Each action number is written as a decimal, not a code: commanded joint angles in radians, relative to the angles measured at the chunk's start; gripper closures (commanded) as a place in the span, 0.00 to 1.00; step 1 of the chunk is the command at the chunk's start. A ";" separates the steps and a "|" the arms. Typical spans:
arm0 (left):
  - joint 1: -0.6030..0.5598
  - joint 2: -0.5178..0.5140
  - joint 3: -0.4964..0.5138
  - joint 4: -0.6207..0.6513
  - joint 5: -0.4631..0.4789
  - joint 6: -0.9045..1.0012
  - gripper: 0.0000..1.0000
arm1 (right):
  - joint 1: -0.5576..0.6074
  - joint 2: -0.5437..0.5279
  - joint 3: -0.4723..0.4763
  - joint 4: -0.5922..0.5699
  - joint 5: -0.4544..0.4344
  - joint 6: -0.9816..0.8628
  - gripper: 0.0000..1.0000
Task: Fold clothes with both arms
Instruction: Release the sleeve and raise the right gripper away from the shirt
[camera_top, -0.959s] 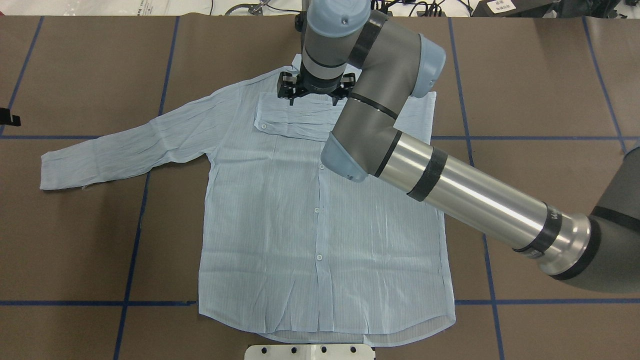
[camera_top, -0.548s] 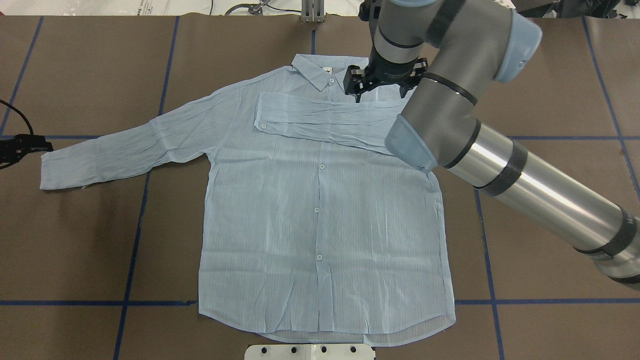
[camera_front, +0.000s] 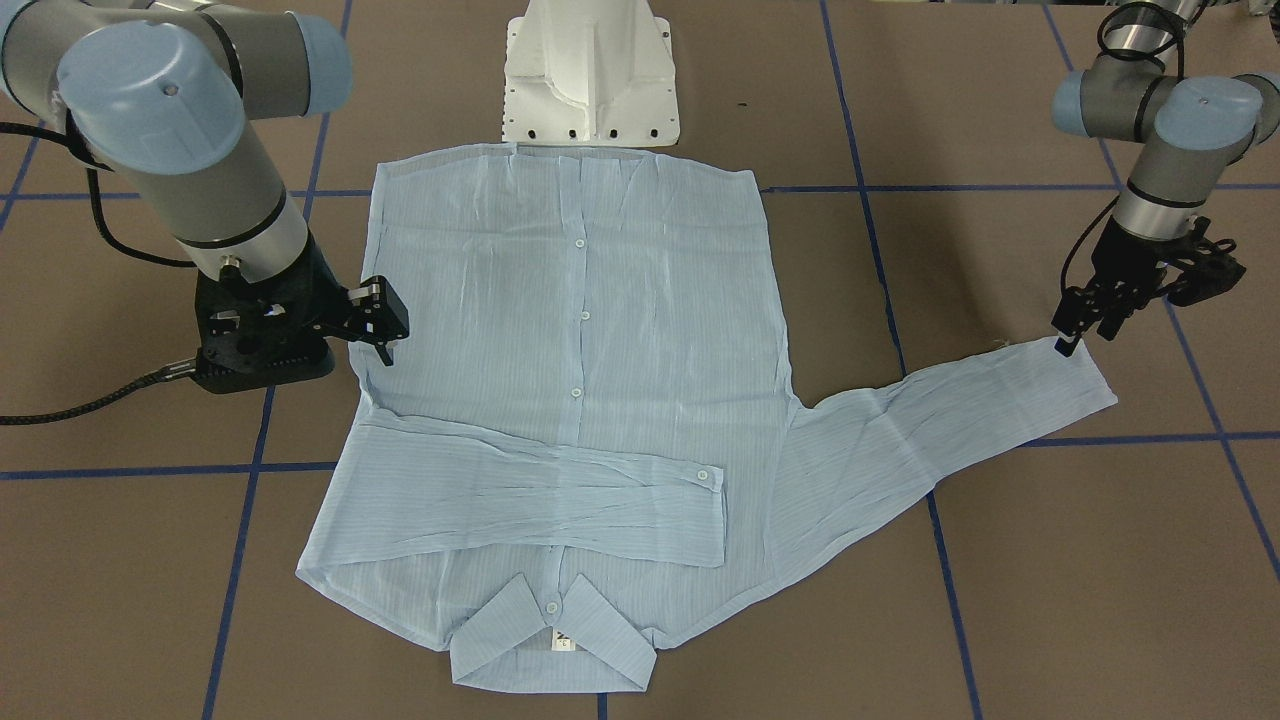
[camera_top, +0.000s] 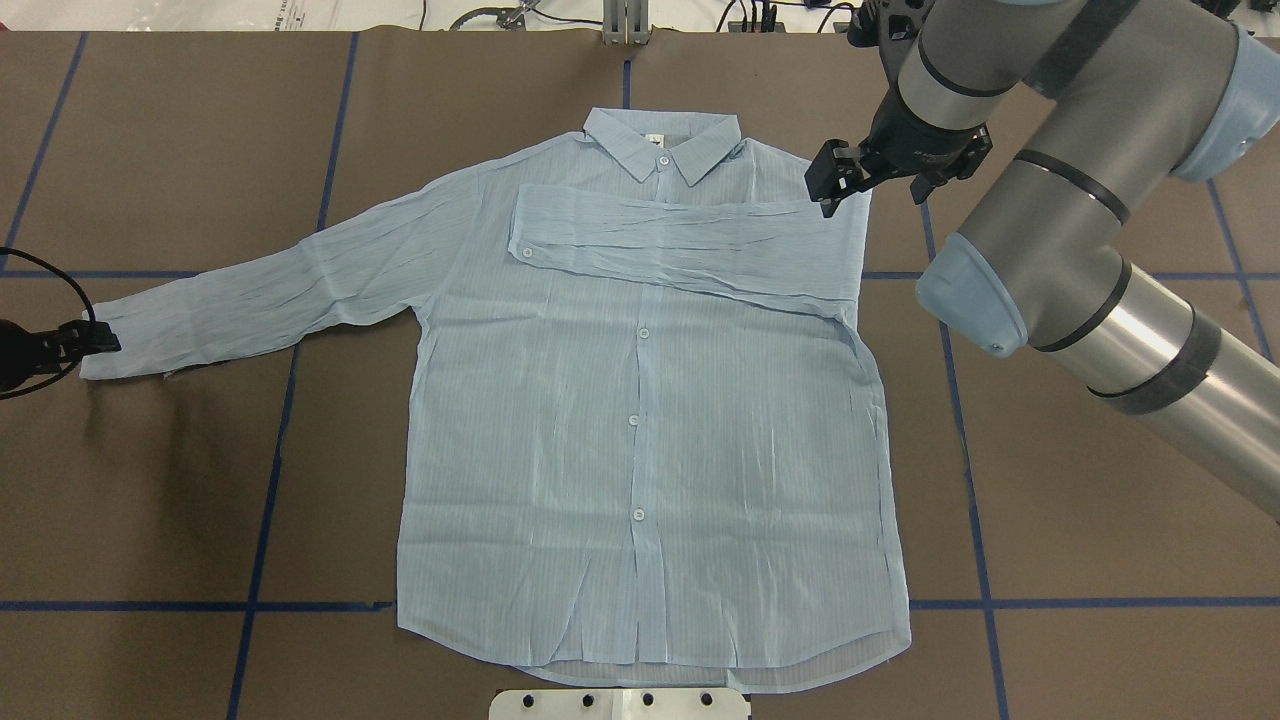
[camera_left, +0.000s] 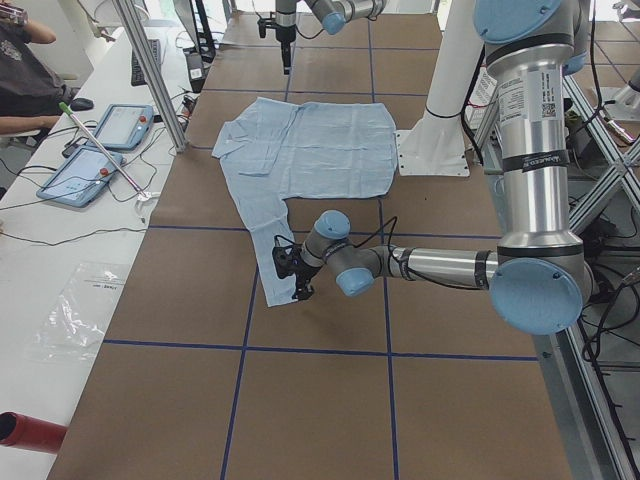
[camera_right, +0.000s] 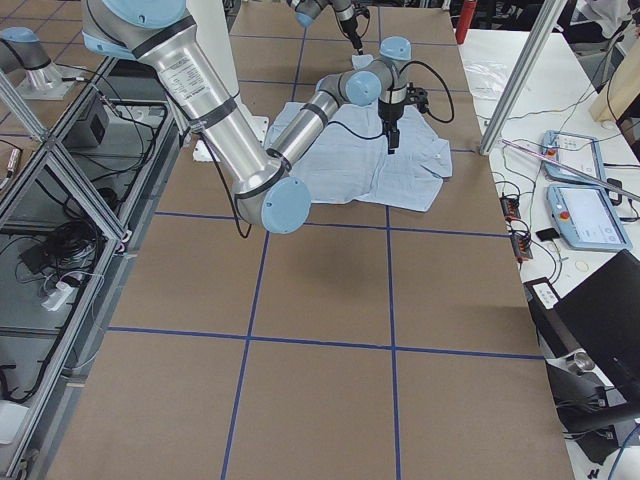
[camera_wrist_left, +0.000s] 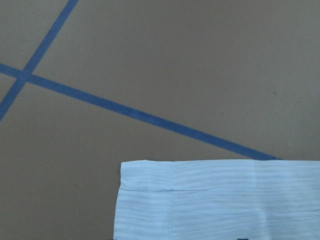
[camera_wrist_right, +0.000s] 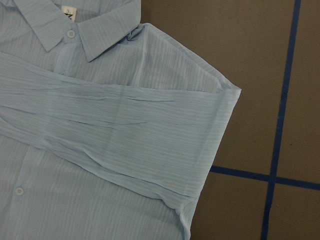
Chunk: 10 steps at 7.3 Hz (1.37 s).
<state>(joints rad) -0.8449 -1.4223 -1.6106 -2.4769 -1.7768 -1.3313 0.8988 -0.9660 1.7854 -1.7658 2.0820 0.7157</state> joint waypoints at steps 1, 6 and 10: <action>0.012 0.005 0.005 0.004 0.002 -0.002 0.29 | 0.002 -0.016 0.014 0.000 0.000 -0.004 0.00; 0.021 0.006 0.014 0.004 0.003 0.000 0.45 | 0.002 -0.019 0.014 -0.001 -0.003 -0.002 0.00; 0.024 0.006 0.018 0.006 0.003 0.000 0.49 | 0.002 -0.022 0.014 0.002 -0.005 -0.002 0.00</action>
<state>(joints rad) -0.8216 -1.4159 -1.5938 -2.4714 -1.7733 -1.3315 0.8992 -0.9876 1.7994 -1.7654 2.0772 0.7133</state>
